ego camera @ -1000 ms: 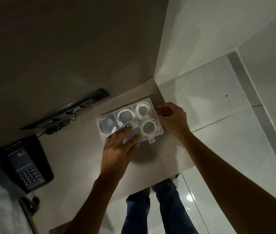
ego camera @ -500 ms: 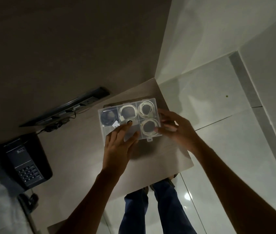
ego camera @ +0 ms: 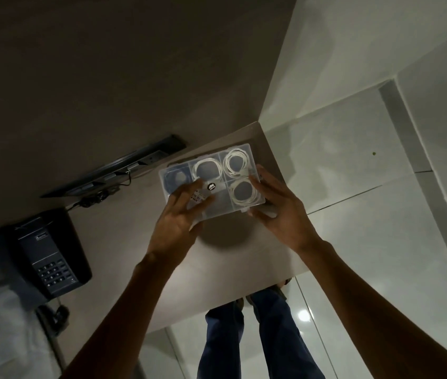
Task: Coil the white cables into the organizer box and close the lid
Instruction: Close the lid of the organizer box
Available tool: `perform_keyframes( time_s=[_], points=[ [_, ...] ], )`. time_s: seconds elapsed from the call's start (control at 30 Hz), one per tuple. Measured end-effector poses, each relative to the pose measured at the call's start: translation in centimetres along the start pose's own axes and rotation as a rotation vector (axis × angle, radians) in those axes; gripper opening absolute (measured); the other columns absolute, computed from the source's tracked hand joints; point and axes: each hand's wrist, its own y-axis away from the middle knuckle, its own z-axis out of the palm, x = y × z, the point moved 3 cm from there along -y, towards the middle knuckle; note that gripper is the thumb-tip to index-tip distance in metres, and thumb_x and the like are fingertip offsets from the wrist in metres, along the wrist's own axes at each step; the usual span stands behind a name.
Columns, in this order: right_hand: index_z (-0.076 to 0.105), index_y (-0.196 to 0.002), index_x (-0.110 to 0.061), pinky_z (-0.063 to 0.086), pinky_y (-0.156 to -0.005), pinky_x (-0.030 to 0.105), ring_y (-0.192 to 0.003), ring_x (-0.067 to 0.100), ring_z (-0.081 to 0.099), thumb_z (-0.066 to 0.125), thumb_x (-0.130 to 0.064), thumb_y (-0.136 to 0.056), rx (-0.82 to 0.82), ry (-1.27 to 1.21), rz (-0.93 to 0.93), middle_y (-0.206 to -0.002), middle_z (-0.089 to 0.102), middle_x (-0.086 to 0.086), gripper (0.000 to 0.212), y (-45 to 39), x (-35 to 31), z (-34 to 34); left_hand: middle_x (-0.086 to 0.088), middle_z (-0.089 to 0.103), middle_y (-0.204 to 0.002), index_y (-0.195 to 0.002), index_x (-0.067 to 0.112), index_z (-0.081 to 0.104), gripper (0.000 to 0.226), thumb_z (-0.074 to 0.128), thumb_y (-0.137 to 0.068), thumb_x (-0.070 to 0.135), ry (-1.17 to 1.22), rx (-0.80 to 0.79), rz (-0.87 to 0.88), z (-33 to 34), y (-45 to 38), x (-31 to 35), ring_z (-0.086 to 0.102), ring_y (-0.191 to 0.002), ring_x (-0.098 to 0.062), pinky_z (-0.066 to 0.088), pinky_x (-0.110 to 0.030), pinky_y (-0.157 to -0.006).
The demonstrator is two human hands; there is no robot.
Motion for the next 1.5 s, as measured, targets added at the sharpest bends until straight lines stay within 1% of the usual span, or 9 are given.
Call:
perform_keyframes(
  time_s=[0.13,0.4,0.5,0.63,0.77,0.93,1.07,1.3,1.5],
  points=[
    [0.042,-0.16,-0.015,0.046,-0.118,0.057,-0.158,0.028,0.033,0.083,-0.024,-0.091,0.027,0.198,-0.06,-0.175,0.027,0.004,0.081,-0.2,-0.7,0.0,-0.017,0.033,-0.168,-0.152,0.014,0.053,0.077,0.086,-0.083,0.009,-0.015,-0.044,0.111,-0.2,0.1,-2.1,0.031,-0.155,-0.045,0.043,-0.062,-0.117],
    [0.036,-0.163,-0.023,0.034,-0.127,0.043,-0.163,0.016,0.02,0.075,-0.021,-0.098,-0.004,0.104,-0.044,-0.177,0.018,-0.008,0.076,-0.1,0.1,0.8,-0.011,0.031,-0.171,-0.156,0.019,0.049,0.069,0.076,-0.093,0.013,-0.054,0.028,0.074,1.9,0.9,-2.8,0.03,-0.158,-0.035,0.045,-0.051,-0.119],
    [0.038,-0.162,-0.019,0.029,-0.128,0.027,-0.163,0.015,0.019,0.073,-0.009,-0.099,-0.006,0.063,-0.106,-0.177,0.02,-0.005,0.073,0.3,0.3,1.3,-0.011,0.028,-0.173,-0.159,0.02,0.043,0.071,0.074,-0.096,0.011,-0.108,0.027,0.09,2.6,1.2,-2.8,0.027,-0.16,-0.036,0.056,-0.052,-0.109],
    [0.035,-0.163,-0.02,0.035,-0.127,0.044,-0.163,0.019,0.022,0.067,-0.013,-0.103,0.04,0.107,-0.099,-0.176,0.023,-0.005,0.069,0.9,1.3,2.2,-0.013,0.028,-0.172,-0.162,0.018,0.038,0.076,0.074,-0.095,0.007,-0.178,0.006,0.121,3.1,1.3,-2.9,0.028,-0.159,-0.038,0.063,-0.049,-0.098],
    [0.025,-0.166,-0.018,0.04,-0.122,0.033,-0.16,0.019,0.03,0.037,-0.001,-0.115,0.108,0.023,-0.139,-0.174,0.028,-0.001,0.055,1.7,1.6,2.3,-0.017,0.032,-0.17,-0.16,0.012,0.041,0.082,0.079,-0.087,-0.001,-0.192,0.071,0.143,3.4,1.5,-2.7,0.033,-0.157,-0.04,0.053,-0.033,-0.099],
    [0.034,-0.163,-0.03,0.017,-0.129,0.016,-0.161,0.001,0.02,0.049,-0.027,-0.114,0.138,0.339,-0.104,-0.174,0.02,-0.021,0.051,1.8,0.8,2.3,-0.02,0.041,-0.164,-0.154,0.009,0.049,0.084,0.079,-0.08,-0.016,-0.167,0.119,0.082,3.5,1.5,-1.5,0.039,-0.152,-0.043,0.066,-0.036,-0.083],
    [0.052,-0.154,-0.023,0.038,-0.126,0.032,-0.156,0.006,0.036,0.071,-0.021,-0.101,0.168,0.216,-0.038,-0.169,0.036,-0.019,0.057,1.1,-1.2,1.9,-0.016,0.032,-0.169,-0.159,0.01,0.04,0.079,0.073,-0.09,-0.01,-0.246,0.063,0.074,2.7,1.5,-1.0,0.031,-0.157,-0.038,0.046,-0.049,-0.12],
    [0.049,-0.155,-0.011,0.042,-0.123,0.049,-0.16,0.03,0.031,0.077,-0.023,-0.096,0.13,0.452,-0.206,-0.168,0.041,0.011,0.066,-0.1,-0.3,1.5,-0.015,0.059,-0.152,-0.137,0.01,0.069,0.059,0.087,-0.082,0.011,-0.164,0.115,0.174,0.5,0.4,-2.7,0.055,-0.141,-0.043,0.056,-0.058,-0.106],
    [0.035,-0.163,-0.015,0.038,-0.125,0.052,-0.164,0.026,0.018,0.069,-0.022,-0.102,0.074,0.451,-0.21,-0.176,0.024,0.006,0.07,-0.7,1.0,2.6,-0.02,0.038,-0.165,-0.149,0.014,0.057,0.053,0.067,-0.098,0.023,-0.151,0.087,0.184,1.4,0.4,-4.5,0.035,-0.154,-0.043,0.045,-0.058,-0.118]
  ],
)
